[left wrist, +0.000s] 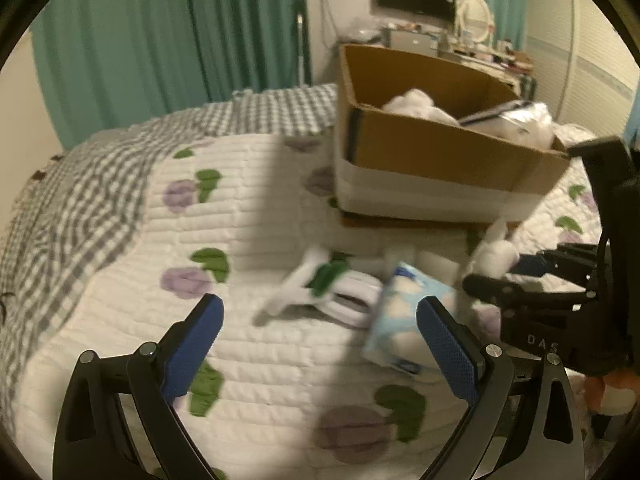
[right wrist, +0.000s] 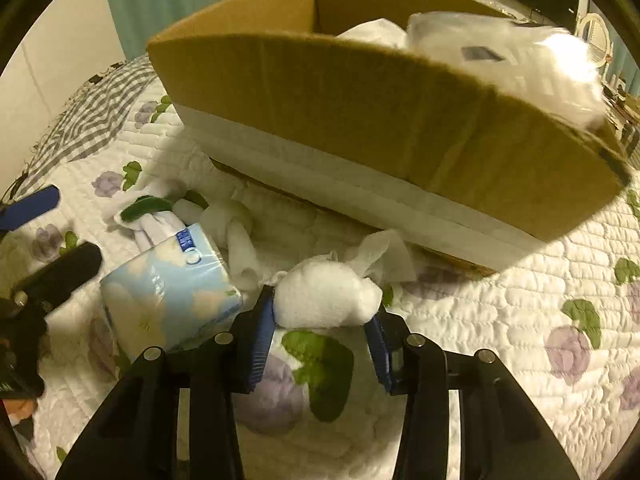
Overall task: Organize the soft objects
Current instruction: 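Grasp the blue tissue packet with the left gripper while the right gripper grasps a white sock, then drop the blue tissue packet and white sock into the box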
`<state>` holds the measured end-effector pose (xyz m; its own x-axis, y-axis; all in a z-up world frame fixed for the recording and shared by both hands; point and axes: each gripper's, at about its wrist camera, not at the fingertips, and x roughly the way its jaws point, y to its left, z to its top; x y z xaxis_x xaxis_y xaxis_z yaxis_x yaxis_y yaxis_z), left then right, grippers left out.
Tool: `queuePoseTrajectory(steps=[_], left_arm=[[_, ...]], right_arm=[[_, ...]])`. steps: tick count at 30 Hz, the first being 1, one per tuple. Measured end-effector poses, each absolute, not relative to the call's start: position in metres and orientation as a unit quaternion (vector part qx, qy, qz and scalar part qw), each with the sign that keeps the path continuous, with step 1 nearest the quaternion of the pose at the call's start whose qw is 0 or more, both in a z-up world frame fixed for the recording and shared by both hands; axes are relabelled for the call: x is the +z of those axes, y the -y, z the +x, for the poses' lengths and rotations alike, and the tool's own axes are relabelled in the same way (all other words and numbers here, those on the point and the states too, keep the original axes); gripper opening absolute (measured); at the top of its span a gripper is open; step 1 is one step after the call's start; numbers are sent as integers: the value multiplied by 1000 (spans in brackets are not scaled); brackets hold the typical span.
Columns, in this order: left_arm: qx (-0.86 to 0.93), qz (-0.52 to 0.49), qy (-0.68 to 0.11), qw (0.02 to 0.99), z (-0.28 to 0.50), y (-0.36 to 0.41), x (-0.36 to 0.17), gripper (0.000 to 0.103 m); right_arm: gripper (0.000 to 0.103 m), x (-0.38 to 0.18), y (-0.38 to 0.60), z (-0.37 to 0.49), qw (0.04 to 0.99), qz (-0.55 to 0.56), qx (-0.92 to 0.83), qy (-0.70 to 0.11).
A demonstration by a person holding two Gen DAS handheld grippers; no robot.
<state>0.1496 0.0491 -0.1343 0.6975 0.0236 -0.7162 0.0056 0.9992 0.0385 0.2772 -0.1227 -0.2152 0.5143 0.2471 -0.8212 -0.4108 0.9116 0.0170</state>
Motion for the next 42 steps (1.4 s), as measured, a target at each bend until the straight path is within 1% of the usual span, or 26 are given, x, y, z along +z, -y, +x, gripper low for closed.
queuePoseTrajectory(steps=[5,10,11,12,13,14,15,16,22,26,33,37,42], left_arm=[[-32,26,-393,918,147,-29,-140,98],[-58,55,-414,907,156,-3,-158,97],[-60,63,-420,903,158,1,-162,93],[-59,72,-425,900,161,4,-168,81],[-60,76,-429,898,162,6,-171,76],[-62,75,-432,896,163,7,-172,75],[-67,68,-440,893,165,6,-176,69],[-68,64,-443,891,165,6,-177,61],[-72,52,-436,895,155,-2,-175,58],[-75,47,-429,899,142,-3,-166,58],[-95,32,-390,915,112,3,-123,57],[-89,53,-366,925,102,7,-94,57],[-100,44,-337,935,92,0,-57,58]], right_arm=[[42,-200,142,266,874,-56,180,-448],[42,-187,165,258,881,-32,175,-438],[42,-186,166,258,880,-29,176,-439],[42,-185,167,258,880,-27,176,-441],[42,-185,166,258,880,-28,174,-442],[42,-184,165,257,880,-31,172,-441],[42,-184,166,256,881,-32,171,-441],[42,-185,167,256,881,-32,171,-441],[42,-179,173,246,883,-29,170,-436],[42,-167,177,233,889,-26,169,-426],[42,-129,177,207,906,-44,159,-389],[42,-98,179,193,916,-45,155,-366],[42,-55,174,174,929,-63,158,-329]])
